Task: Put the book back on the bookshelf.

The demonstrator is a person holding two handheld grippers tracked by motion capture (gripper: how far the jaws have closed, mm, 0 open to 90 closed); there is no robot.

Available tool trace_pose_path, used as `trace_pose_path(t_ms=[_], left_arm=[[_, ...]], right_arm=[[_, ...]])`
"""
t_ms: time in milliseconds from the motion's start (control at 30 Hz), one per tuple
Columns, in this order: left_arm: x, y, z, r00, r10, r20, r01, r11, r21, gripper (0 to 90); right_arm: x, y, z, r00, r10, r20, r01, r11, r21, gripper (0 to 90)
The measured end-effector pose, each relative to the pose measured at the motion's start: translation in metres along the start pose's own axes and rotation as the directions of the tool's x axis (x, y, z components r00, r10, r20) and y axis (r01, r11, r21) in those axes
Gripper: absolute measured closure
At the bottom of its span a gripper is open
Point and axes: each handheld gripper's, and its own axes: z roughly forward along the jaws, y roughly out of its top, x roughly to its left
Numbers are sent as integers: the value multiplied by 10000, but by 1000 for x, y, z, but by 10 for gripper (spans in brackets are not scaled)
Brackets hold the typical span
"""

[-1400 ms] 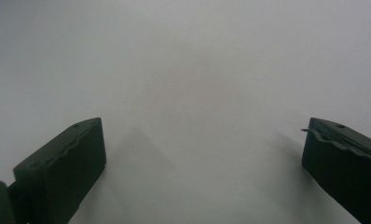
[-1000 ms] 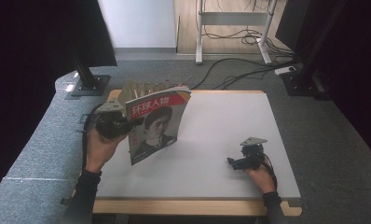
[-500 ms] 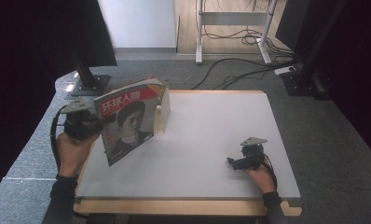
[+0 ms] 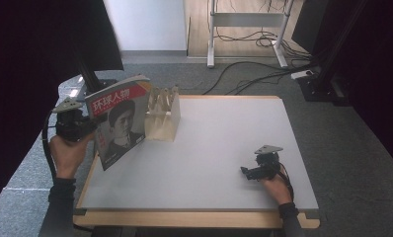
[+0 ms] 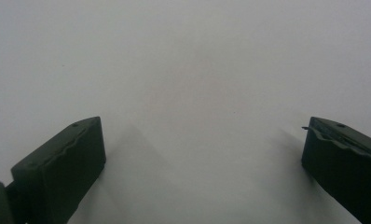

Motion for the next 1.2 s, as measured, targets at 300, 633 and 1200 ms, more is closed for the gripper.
trace_pose_path(t_ms=[300, 633, 1200], left_arm=[[12, 10, 29, 9992, -327, -230, 323, 9993, -160, 872], [16, 11, 70, 9983, -514, -272, 493, 9961, -729, 871], [16, 18, 59, 9993, -59, 362, -43, 9606, 2779, 862]], right_arm=[[0, 0, 0, 10000, 26, 2, -26, 10000, -4, 0], [0, 0, 0, 10000, 26, -5, -26, 10000, -10, 0], [0, 0, 0, 10000, 8, 1, -8, 10000, -4, 0]])
